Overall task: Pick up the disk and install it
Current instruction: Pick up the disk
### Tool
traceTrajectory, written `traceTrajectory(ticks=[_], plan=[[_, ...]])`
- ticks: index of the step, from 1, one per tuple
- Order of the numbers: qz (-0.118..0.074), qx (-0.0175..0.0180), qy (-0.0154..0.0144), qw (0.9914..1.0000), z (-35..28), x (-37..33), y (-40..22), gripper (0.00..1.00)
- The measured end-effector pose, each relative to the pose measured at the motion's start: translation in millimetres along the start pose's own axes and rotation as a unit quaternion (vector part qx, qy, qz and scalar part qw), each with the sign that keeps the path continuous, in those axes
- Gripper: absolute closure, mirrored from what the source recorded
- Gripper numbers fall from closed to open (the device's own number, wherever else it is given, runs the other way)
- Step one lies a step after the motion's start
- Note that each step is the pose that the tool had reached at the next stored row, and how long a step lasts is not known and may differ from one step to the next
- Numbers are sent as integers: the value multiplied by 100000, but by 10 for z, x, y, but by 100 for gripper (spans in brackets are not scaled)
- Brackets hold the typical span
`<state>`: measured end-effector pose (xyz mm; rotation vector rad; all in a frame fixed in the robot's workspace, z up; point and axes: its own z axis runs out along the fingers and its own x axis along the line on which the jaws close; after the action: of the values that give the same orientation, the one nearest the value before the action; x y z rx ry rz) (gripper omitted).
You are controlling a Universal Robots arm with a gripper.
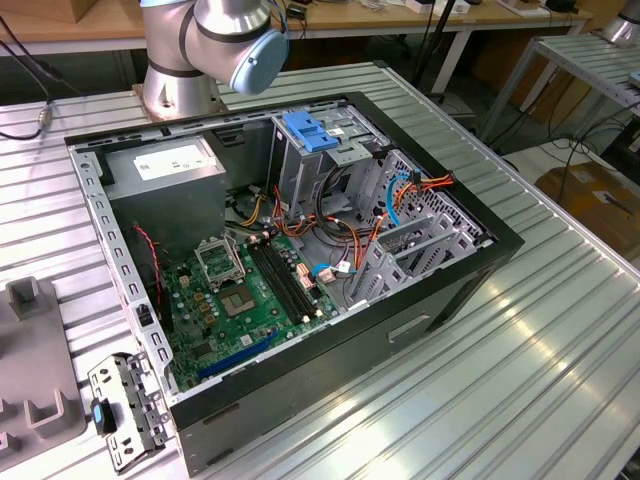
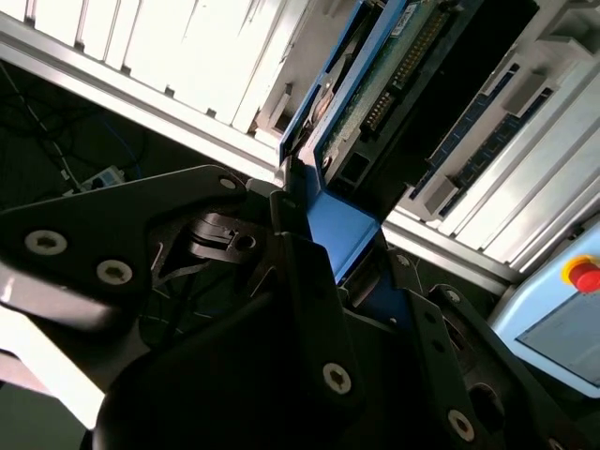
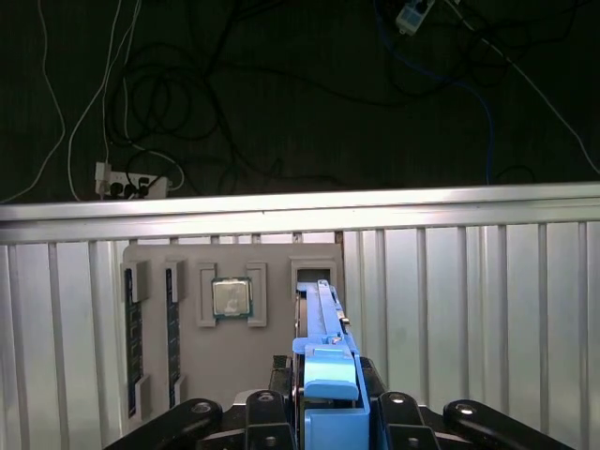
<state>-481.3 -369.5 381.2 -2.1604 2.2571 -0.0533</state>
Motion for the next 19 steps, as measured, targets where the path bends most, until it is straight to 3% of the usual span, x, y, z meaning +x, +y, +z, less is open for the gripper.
traceTrajectory(ticks=[19], plan=[[-2, -9, -1, 100000, -144, 2, -5, 63]])
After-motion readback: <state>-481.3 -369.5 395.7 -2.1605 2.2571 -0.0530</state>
